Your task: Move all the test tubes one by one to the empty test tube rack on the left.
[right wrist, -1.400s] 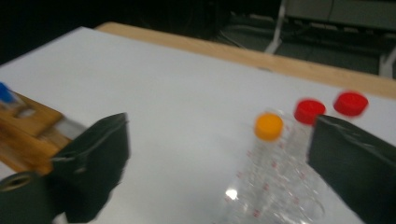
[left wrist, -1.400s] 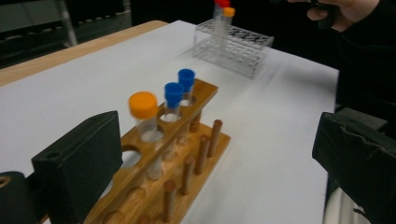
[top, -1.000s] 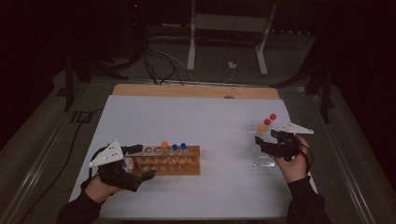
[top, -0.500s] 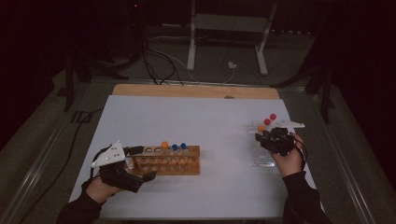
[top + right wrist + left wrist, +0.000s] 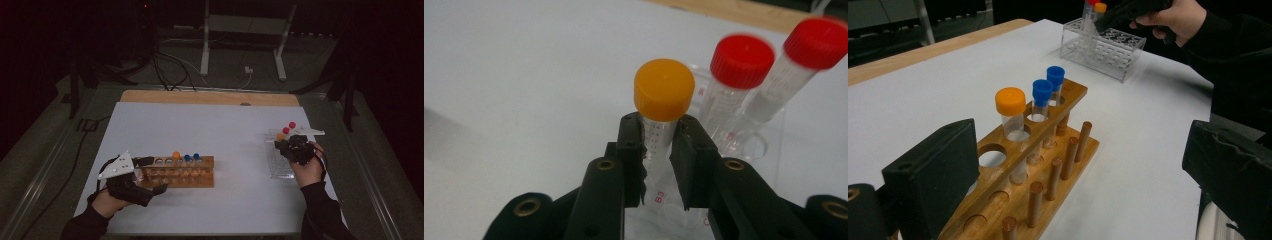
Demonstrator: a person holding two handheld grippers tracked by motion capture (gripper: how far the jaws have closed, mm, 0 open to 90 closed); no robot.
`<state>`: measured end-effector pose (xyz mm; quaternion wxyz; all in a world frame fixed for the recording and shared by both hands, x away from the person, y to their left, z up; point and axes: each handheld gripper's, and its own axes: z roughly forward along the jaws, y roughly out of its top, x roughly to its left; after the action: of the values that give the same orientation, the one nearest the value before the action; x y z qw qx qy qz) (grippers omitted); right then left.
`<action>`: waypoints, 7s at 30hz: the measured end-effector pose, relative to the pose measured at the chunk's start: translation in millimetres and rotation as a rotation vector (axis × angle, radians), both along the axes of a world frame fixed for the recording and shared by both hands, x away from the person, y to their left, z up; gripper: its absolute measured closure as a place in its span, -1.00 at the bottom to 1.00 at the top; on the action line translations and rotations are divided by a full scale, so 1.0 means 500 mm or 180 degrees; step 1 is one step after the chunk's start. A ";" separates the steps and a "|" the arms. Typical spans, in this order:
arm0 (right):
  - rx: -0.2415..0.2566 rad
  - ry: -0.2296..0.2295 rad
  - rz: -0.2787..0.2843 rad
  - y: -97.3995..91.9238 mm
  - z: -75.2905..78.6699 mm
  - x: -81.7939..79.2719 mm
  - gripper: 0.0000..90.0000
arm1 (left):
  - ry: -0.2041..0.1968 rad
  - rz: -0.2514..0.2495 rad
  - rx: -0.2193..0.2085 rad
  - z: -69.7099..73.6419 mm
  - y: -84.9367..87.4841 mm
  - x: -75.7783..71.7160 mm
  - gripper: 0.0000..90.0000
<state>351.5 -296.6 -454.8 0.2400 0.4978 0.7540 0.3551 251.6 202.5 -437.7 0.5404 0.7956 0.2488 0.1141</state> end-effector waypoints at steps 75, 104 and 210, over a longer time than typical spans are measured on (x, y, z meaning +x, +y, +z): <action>0.0018 -0.0003 0.1545 0.193 0.052 -0.200 0.65 | 0.0002 -0.0941 -0.0038 0.067 -0.236 0.041 -0.86; 0.0030 0.0006 0.1675 0.207 0.054 -0.209 0.65 | -0.0086 -0.0961 0.0171 0.040 -0.367 0.063 0.39; 0.0626 -0.0237 0.1535 0.165 0.084 -0.198 -1.00 | -0.0105 0.0364 0.0324 0.005 -0.021 0.092 0.59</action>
<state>252.7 -213.9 -412.6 0.1264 0.3112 0.8033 0.4918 297.5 191.8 -435.2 0.4959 0.8046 0.2788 0.1705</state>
